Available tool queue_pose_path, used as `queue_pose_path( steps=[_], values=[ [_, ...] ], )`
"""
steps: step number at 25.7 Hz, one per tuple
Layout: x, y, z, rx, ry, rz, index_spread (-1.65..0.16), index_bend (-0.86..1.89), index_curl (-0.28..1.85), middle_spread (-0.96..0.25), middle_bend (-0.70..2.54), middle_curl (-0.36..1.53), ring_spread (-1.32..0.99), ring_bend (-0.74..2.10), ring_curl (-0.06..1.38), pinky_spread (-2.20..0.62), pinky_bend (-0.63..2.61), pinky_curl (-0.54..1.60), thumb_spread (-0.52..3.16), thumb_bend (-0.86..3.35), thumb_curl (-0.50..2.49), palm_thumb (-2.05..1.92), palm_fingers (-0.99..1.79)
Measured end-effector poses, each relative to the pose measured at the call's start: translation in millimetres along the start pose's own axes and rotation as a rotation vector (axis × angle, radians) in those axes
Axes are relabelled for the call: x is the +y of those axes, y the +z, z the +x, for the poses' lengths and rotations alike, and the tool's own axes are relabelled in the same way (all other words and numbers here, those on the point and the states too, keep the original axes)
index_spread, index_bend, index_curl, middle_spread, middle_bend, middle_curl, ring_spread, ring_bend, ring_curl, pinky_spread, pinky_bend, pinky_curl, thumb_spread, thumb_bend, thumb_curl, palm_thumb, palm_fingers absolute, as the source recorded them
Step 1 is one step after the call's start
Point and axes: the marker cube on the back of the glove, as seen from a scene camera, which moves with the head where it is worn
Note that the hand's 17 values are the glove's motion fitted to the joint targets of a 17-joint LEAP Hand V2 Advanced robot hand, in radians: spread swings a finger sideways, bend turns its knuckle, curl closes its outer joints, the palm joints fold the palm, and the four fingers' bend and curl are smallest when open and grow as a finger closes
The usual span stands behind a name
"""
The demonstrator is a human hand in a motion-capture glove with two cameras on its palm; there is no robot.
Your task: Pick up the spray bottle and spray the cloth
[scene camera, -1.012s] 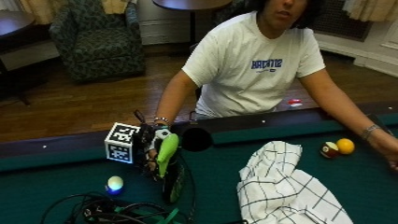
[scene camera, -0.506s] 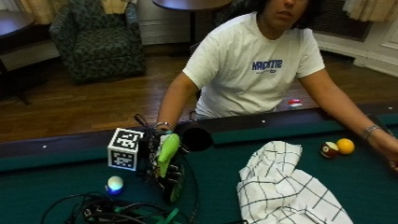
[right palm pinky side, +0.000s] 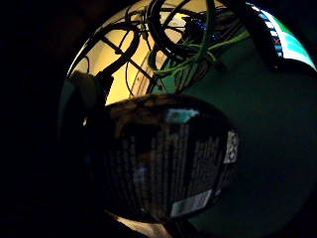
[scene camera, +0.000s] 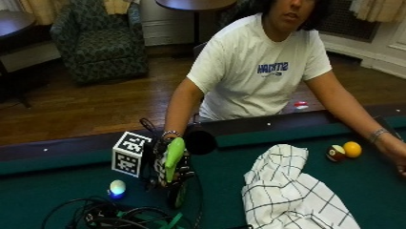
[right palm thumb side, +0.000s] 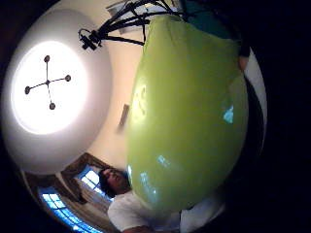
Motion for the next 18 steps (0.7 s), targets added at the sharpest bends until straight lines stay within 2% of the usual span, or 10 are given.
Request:
queue_pose_path(
  steps=[6, 18],
  values=[
    [-5.0, 2.7, -1.7, 0.039, -0.044, 0.044, -0.33, 0.25, 0.41, -0.24, 0.39, 0.44, -0.21, 0.6, 0.45, -0.2, 0.33, 0.33, 0.52, -0.02, 0.64, 1.05, 1.37],
    [-5.3, -1.3, 1.9, -0.011, -0.08, 0.052, -0.31, 0.35, 0.49, -0.19, 0.6, 0.52, -0.22, 0.62, 0.48, -0.28, 0.33, 0.38, 0.18, -0.02, 0.69, 1.03, 1.43]
  ],
)
